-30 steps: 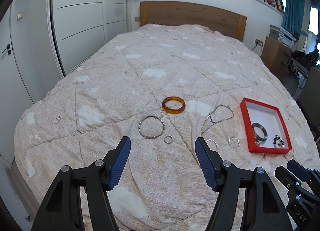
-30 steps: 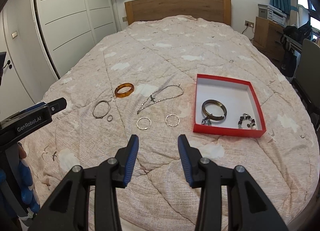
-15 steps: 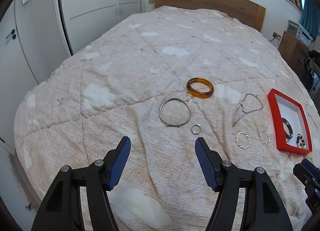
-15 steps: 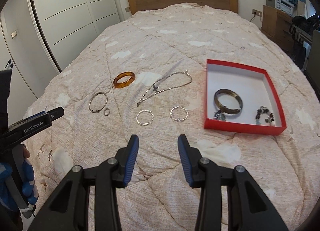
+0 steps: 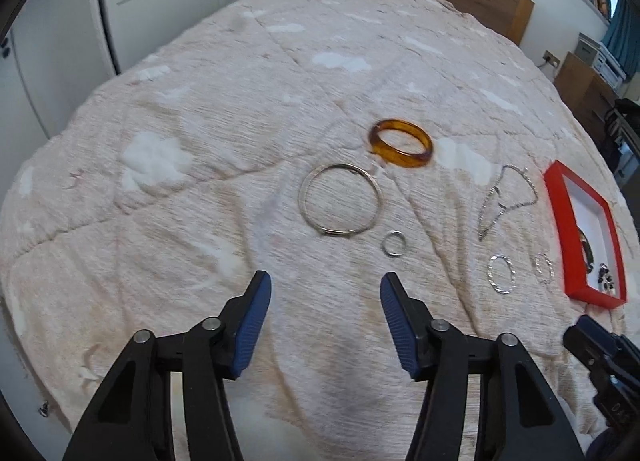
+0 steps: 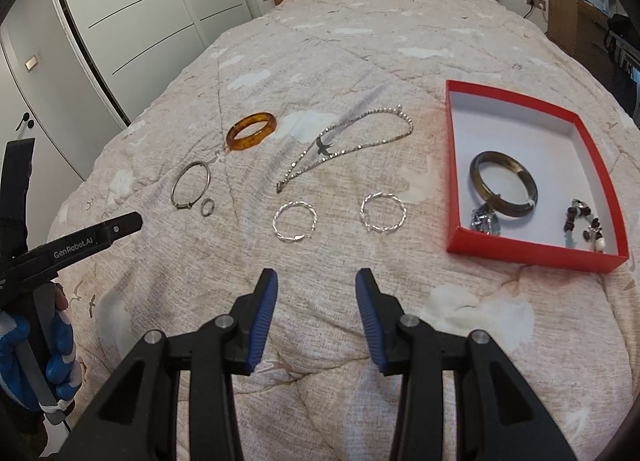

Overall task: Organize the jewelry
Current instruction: 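Move the left tool toward the small silver ring beside the silver bangle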

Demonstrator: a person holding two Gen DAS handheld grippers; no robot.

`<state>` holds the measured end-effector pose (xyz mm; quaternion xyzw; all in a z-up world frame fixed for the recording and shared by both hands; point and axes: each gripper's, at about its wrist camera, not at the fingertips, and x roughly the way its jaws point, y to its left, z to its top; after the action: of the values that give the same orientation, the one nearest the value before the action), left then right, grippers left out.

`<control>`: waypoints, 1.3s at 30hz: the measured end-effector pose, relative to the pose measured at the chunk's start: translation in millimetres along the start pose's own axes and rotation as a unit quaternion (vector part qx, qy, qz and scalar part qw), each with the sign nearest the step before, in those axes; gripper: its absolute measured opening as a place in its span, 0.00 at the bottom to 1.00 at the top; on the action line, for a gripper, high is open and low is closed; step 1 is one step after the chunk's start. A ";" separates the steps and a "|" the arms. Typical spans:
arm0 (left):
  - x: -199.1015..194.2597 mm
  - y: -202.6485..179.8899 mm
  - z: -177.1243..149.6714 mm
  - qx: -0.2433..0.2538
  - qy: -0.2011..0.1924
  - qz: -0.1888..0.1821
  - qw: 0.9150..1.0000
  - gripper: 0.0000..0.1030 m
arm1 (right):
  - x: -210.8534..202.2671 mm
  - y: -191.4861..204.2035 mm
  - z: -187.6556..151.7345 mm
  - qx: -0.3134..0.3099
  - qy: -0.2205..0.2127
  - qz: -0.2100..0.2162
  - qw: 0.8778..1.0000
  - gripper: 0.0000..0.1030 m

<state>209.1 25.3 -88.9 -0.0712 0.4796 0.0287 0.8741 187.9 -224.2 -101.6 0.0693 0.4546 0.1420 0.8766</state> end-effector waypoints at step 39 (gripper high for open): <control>93.1 -39.5 26.7 -0.036 0.074 -0.043 0.996 0.31 | 77.7 -34.9 52.7 -0.015 0.053 -0.007 0.998 0.16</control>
<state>286.1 -11.3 -149.5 -0.1249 0.5382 0.0029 0.8335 279.9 -232.7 -140.3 0.0459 0.4989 0.1464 0.8530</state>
